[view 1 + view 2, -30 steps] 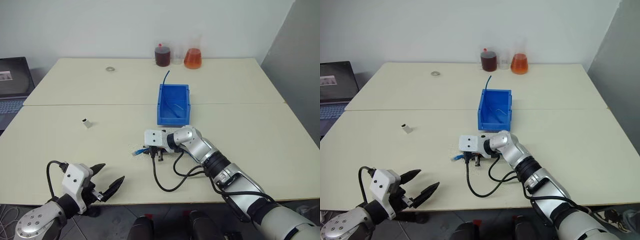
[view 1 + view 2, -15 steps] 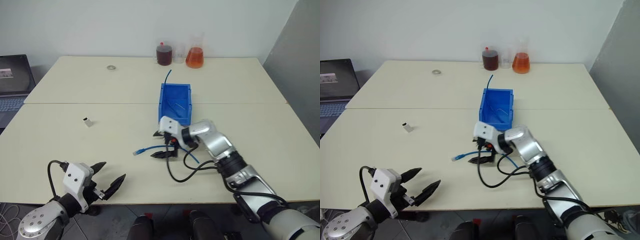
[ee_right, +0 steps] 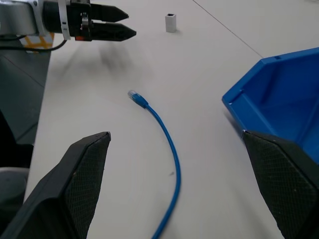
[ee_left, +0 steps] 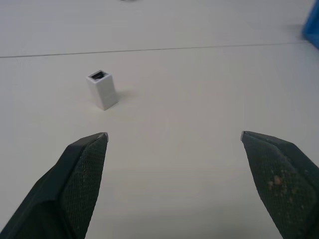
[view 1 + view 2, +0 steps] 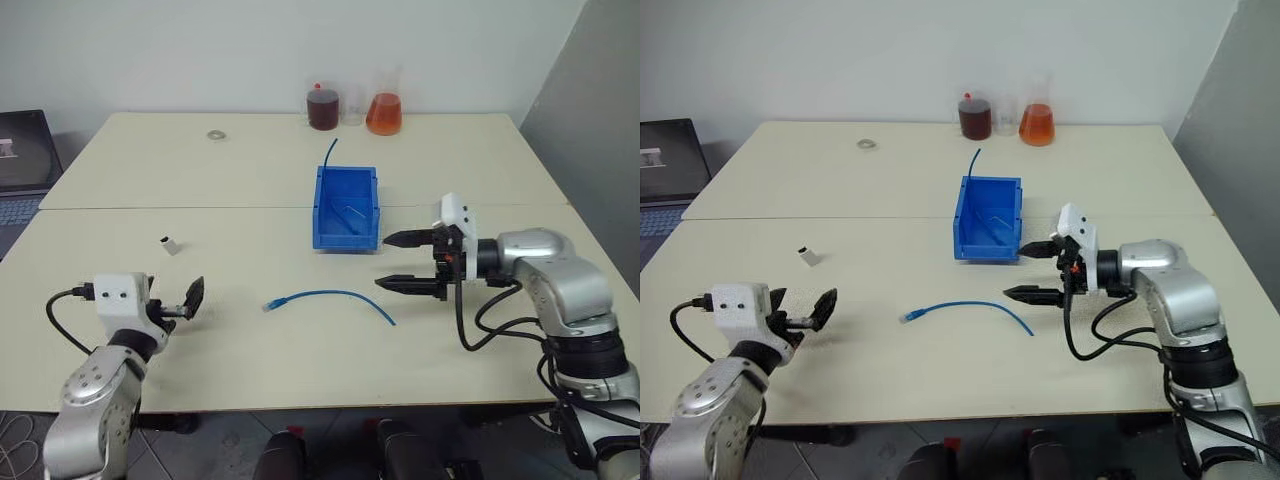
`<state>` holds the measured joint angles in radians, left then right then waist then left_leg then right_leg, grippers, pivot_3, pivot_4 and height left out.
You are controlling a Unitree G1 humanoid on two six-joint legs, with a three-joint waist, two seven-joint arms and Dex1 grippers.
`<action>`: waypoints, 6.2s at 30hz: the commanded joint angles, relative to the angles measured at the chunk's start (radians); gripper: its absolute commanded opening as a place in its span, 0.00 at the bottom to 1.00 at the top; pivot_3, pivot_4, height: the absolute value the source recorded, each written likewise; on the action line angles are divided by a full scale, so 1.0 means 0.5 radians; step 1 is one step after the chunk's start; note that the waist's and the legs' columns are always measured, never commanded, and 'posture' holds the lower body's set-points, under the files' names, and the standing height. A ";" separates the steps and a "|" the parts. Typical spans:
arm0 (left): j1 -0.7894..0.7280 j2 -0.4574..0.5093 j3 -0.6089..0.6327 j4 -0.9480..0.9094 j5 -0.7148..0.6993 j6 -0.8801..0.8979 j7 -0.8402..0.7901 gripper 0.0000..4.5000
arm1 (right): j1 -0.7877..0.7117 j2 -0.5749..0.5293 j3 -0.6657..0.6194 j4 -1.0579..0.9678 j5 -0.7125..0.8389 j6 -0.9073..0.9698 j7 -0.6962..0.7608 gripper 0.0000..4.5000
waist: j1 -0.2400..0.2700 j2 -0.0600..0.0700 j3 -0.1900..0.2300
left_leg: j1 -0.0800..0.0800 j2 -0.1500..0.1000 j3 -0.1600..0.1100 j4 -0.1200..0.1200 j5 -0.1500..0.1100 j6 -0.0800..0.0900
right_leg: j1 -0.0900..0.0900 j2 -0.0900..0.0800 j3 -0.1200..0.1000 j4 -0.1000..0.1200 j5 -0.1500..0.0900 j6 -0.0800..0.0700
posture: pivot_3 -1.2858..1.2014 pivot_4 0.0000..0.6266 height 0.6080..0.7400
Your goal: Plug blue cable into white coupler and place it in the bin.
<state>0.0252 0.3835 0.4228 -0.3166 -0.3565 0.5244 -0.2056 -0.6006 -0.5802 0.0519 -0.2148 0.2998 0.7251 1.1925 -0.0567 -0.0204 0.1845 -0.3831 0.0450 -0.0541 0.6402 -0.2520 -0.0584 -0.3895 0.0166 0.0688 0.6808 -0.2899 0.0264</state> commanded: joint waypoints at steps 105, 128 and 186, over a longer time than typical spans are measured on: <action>-1.315 0.070 -0.557 0.196 -1.534 1.193 -1.151 0.05 | -0.171 0.148 -0.481 -0.028 1.976 1.056 -1.280 1.00 | 0.046 0.000 0.007 | -0.035 -0.002 0.001 0.010 -0.003 -0.005 | -0.030 0.000 -0.001 0.005 0.007 -0.004 | 0.52 0.24 1.00; -1.187 0.188 -0.602 0.105 -1.537 1.166 -1.220 0.05 | -0.197 0.036 -0.476 0.068 2.124 1.165 -1.187 0.28 | 0.047 0.000 0.007 | -0.035 -0.001 0.001 0.009 -0.003 -0.004 | -0.031 0.000 0.000 0.004 0.007 -0.004 | 0.52 0.24 1.00; -1.178 0.255 -0.577 0.167 -1.537 1.077 -1.274 0.62 | -0.247 0.008 -0.419 0.102 2.074 1.151 -1.234 0.02 | 0.046 0.000 0.007 | -0.036 -0.001 0.001 0.009 -0.003 -0.004 | -0.031 0.000 0.000 0.003 0.006 -0.004 | 0.52 0.24 1.00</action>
<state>-0.5674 0.4931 0.1006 -0.2014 -1.0941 1.0630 -0.8366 -0.7008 -0.5639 -0.1446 -0.1508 1.3359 1.3158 0.5620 -0.0335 -0.0202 0.1880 -0.4010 0.0444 -0.0535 0.6447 -0.2537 -0.0605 -0.4051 0.0166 0.0687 0.6822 -0.2866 0.0243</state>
